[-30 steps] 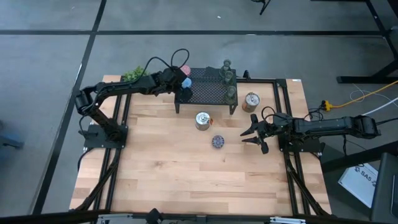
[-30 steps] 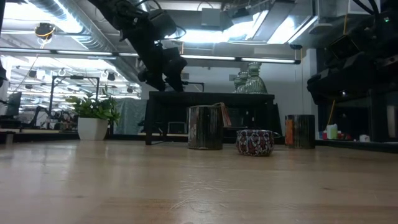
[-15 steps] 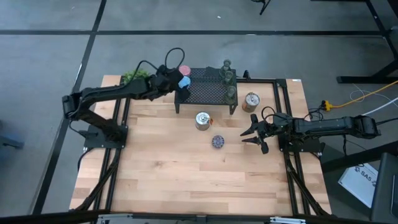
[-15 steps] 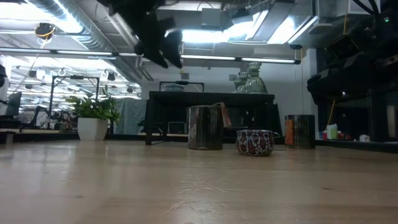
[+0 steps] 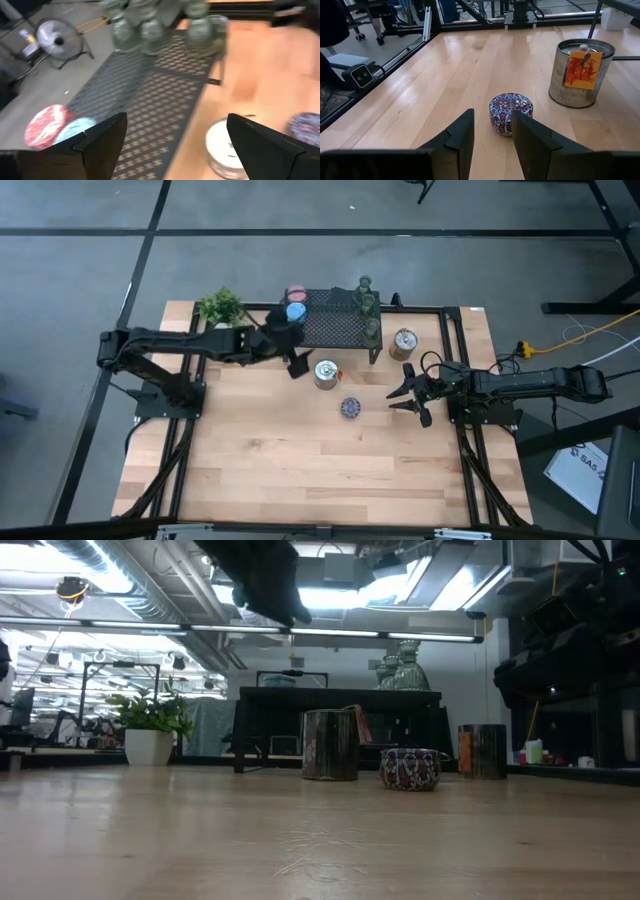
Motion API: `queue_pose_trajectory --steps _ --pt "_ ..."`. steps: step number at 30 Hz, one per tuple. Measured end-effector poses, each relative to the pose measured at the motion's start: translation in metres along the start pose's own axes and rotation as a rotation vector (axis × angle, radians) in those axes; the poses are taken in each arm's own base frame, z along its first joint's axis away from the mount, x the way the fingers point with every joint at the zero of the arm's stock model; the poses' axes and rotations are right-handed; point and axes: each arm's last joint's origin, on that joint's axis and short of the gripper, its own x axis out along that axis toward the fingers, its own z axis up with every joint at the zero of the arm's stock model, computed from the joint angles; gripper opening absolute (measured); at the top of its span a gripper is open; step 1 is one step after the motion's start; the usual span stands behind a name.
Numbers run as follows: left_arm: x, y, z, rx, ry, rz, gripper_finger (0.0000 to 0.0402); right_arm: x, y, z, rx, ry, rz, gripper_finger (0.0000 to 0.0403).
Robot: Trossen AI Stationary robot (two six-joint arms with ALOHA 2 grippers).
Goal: Pick & Place candle stick holders
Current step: Put the black scented candle on the shelf
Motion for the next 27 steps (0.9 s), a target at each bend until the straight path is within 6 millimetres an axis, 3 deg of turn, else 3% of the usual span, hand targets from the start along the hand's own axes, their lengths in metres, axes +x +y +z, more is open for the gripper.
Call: queue_pose_trajectory --steps 16,20,27 --pt "-0.032 -0.064 -0.003 0.141 -0.06 -0.2 0.034 0.0 0.0 0.0 0.0 0.0 0.0 0.0132" --pt "-0.029 -0.08 -0.009 0.172 -0.046 -0.23 0.034 0.0 0.0 0.0 0.0 0.0 0.0 0.0132" --pt "-0.006 -0.106 -0.021 0.198 -0.014 -0.246 0.034 0.0 0.0 0.0 0.001 0.001 0.0 0.0132"
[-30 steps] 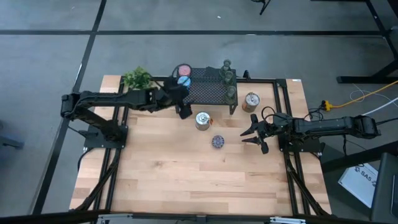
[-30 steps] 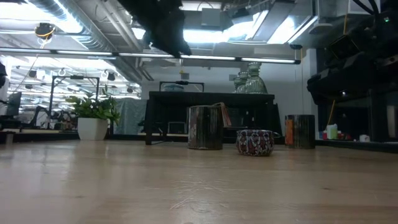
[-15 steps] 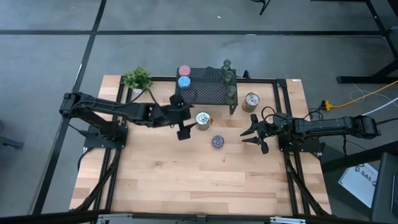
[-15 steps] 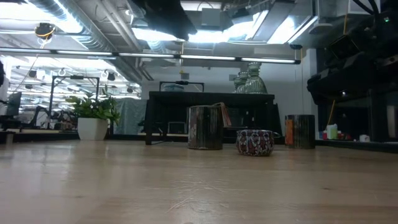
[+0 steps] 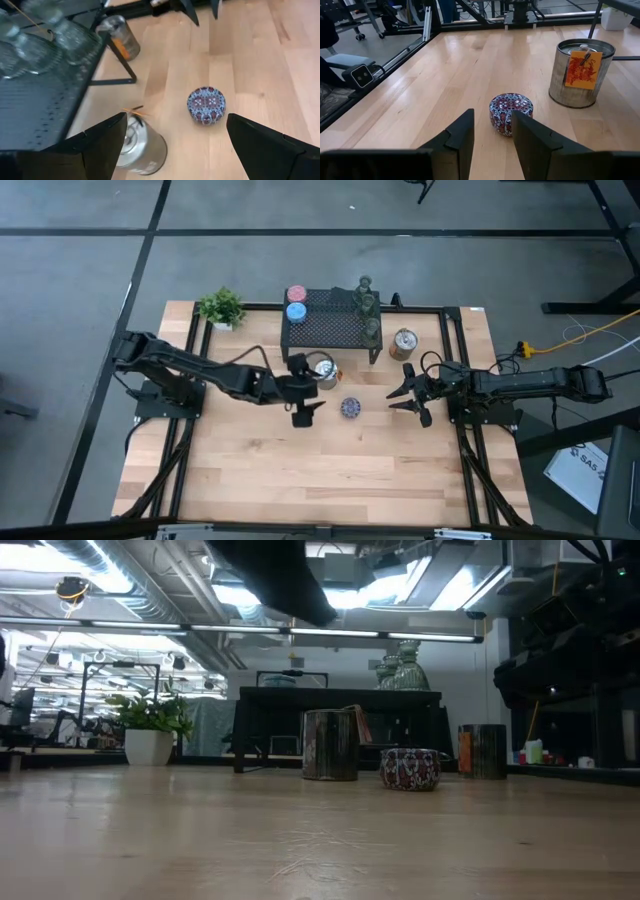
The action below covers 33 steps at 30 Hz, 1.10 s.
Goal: Pick & Place candle stick holders
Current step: Put the black scented candle on the shelf
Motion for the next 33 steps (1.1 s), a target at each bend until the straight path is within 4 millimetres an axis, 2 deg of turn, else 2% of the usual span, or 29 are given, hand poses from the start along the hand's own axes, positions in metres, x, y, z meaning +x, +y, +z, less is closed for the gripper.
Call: queue_pose_trajectory --steps 10,17,26,33 --pt "0.059 -0.012 -0.021 -0.016 0.049 -0.092 0.034 0.0 0.0 0.0 0.001 0.002 0.0 0.0132" --pt "0.094 -0.016 -0.031 -0.055 0.0 -0.187 0.034 0.0 0.0 0.0 0.0 0.001 0.0 0.0132" --pt "0.122 -0.015 -0.048 -0.064 0.011 -0.185 0.034 0.0 0.0 0.0 0.0 0.0 0.0 0.0132" --pt "0.139 -0.017 -0.05 -0.097 -0.083 -0.228 0.034 0.0 0.0 0.0 0.001 0.001 0.0 0.0132"
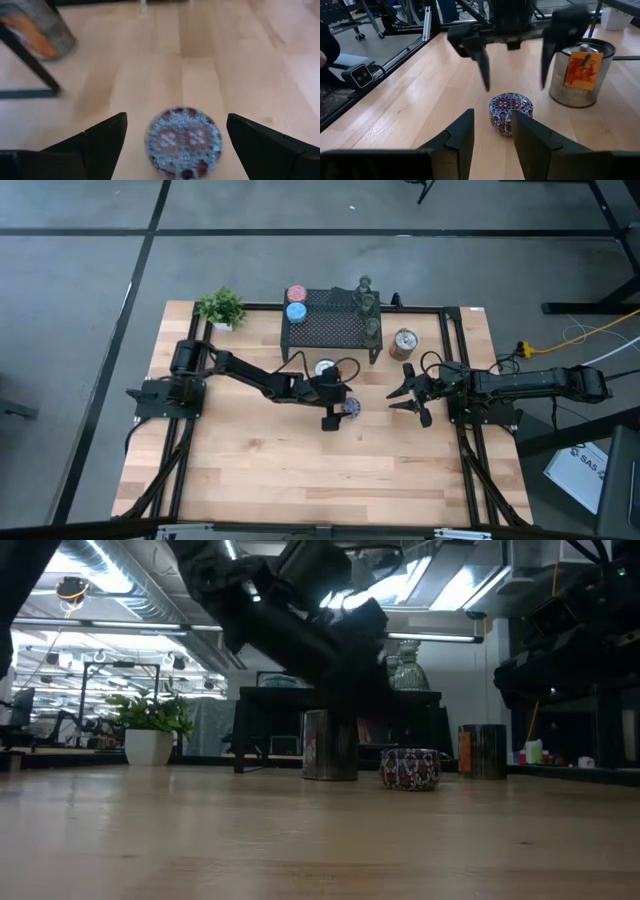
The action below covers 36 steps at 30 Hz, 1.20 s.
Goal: Pick & Place candle stick holders
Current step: Put the black scented candle on the shelf
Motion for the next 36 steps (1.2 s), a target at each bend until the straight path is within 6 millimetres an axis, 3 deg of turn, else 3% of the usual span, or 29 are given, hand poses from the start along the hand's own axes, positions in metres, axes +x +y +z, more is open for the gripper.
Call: queue_pose_trajectory --steps 15,22,28,36 --pt "0.005 -0.001 -0.003 0.059 -0.016 -0.004 0.034 0.0 0.0 -0.001 0.002 0.006 0.0 0.0132" --pt "-0.007 -0.005 0.007 0.136 -0.005 -0.042 0.0339 0.0 0.0 -0.001 0.002 0.007 0.0 0.0132" --pt "-0.003 -0.015 0.022 0.193 0.135 -0.039 0.0328 0.0 0.0 -0.001 0.002 0.006 0.0 0.0132" --pt "0.001 -0.02 0.044 0.173 0.144 -0.007 0.0322 0.0 0.0 -0.001 0.005 0.014 -0.001 0.0132"
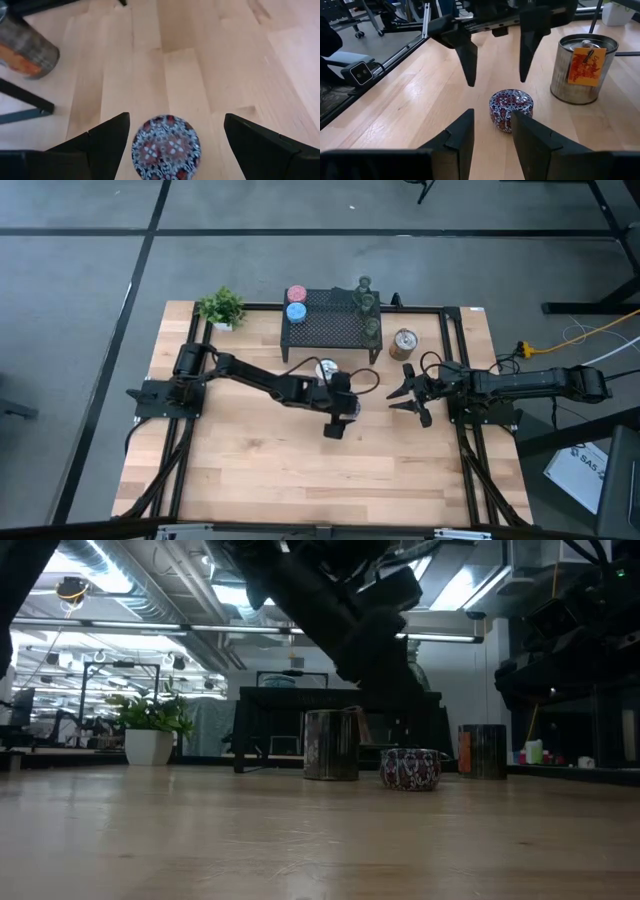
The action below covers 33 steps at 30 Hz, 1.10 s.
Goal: Pick & Place candle stick holders
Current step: Put the black scented candle on the shelf
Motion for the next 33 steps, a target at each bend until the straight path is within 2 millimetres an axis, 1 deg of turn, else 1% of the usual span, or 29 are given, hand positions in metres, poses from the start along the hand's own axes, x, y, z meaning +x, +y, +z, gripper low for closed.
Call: queue_pose_trajectory --steps 7,10,15,19,24,30,33 --pt "0.003 0.017 0.0 -0.179 -0.007 0.029 0.0322 0.0 0.0 0.0 0.0 0.0 0.0 0.0132" --pt "0.007 0.019 -0.003 -0.212 -0.002 0.035 0.0322 0.0 0.0 0.0 0.0 0.0 0.0 0.0132" --pt "0.024 0.011 -0.018 -0.178 0.05 0.022 0.0322 0.0 0.0 0.0 0.0 0.0 0.001 0.0132" --pt "0.03 0.008 -0.022 -0.135 0.059 0.051 0.0322 0.0 0.0 0.0 0.0 -0.001 0.0 0.0132" --pt "0.031 0.007 -0.024 -0.133 0.078 0.05 0.0322 0.0 0.0 0.0 0.0 0.0 0.0 0.0132" --pt "0.029 0.001 -0.03 -0.135 0.154 -0.033 0.0322 0.0 0.0 0.0 0.0 0.0 0.0 0.0132" --pt "0.024 -0.004 -0.032 -0.128 0.2 -0.059 0.0322 0.0 0.0 0.0 0.0 0.0 0.0 0.0132"
